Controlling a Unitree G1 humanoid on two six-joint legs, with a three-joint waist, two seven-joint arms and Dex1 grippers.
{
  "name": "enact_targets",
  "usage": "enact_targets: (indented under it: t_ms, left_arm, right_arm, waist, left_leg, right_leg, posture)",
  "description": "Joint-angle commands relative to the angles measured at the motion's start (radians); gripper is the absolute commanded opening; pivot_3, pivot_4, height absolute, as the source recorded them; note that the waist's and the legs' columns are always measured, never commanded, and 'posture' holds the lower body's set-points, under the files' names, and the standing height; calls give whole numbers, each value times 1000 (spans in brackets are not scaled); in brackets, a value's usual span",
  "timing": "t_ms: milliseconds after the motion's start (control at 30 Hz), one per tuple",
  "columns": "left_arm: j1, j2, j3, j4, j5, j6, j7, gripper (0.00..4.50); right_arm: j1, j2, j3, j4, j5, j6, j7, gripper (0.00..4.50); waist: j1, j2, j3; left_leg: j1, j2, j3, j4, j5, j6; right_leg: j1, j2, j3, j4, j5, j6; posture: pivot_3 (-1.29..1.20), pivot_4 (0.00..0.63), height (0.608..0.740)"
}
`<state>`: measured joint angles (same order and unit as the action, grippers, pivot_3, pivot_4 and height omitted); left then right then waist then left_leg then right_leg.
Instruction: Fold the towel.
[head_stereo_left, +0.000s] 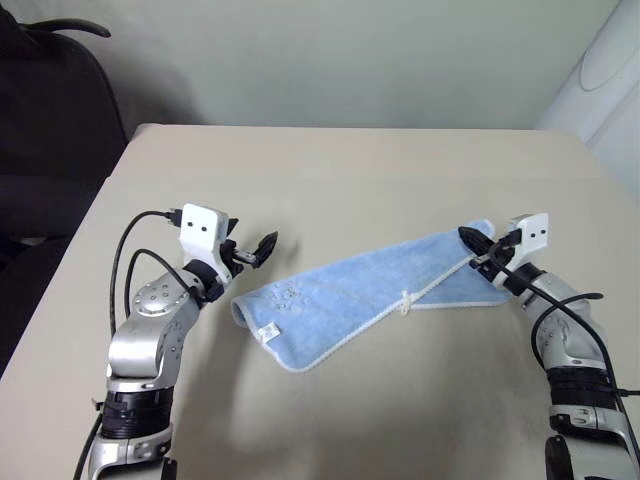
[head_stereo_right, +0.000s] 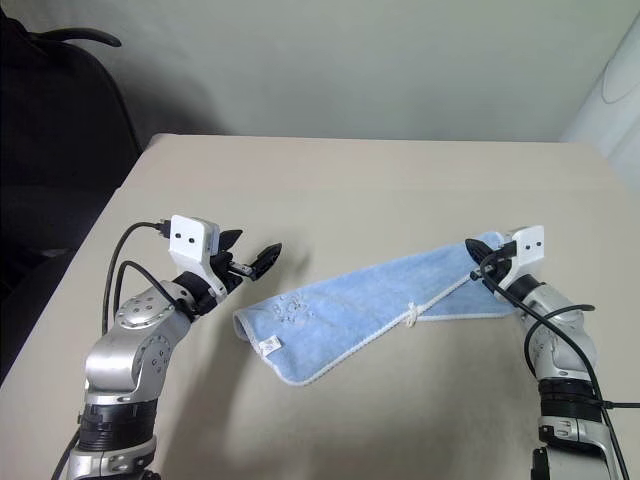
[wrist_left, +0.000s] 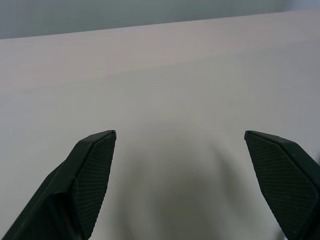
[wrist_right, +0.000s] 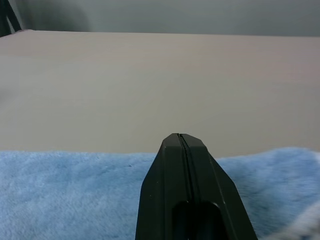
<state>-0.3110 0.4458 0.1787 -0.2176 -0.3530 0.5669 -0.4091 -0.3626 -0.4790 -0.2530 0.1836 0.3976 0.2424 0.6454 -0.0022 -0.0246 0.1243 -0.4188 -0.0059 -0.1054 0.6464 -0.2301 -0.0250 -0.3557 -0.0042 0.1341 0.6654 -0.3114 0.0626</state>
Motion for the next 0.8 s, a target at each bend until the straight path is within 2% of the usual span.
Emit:
enact_targets:
  t_ms: [33,233,367,633,800]
  left_arm:
    - [-36,-15,-5,19,-2,-43,-8,4464]
    - [-81,-33,-34,75,13,-81,-23,4464]
    - [-64,-25,-41,15,6,-62,-23,4464]
    - [-32,31,-64,-108,-8,-28,-75,4464]
    - [-3,73,-72,-97,-6,-32,-121,4464]
  right_arm:
    - [12,-18,-35,-52,13,-17,-9,0]
    - [43,-19,-51,-103,24,-5,-29,0]
    - [52,-37,-67,-109,42,20,-19,0]
    - [50,-66,-148,-105,104,93,-55,0]
    - [27,-70,-124,-43,66,116,-84,0]
  waist:
    - [0,0,0]
    - [0,0,0]
    - [0,0,0]
    - [1,0,0]
    - [0,0,0]
  left_leg:
    - [0,0,0,0,0,0]
    - [0,0,0,0,0,0]
    - [0,0,0,0,0,0]
    - [0,0,0,0,0,0]
    - [0,0,0,0,0,0]
  right_leg:
    - [0,0,0,0,0,0]
    - [0,0,0,0,0,0]
    - [0,0,0,0,0,0]
    - [0,0,0,0,0,0]
    - [0,0,0,0,0,0]
  posture:
    - [0,150,740]
    - [0,150,740]
    - [0,150,740]
    - [0,150,740]
    - [0,150,740]
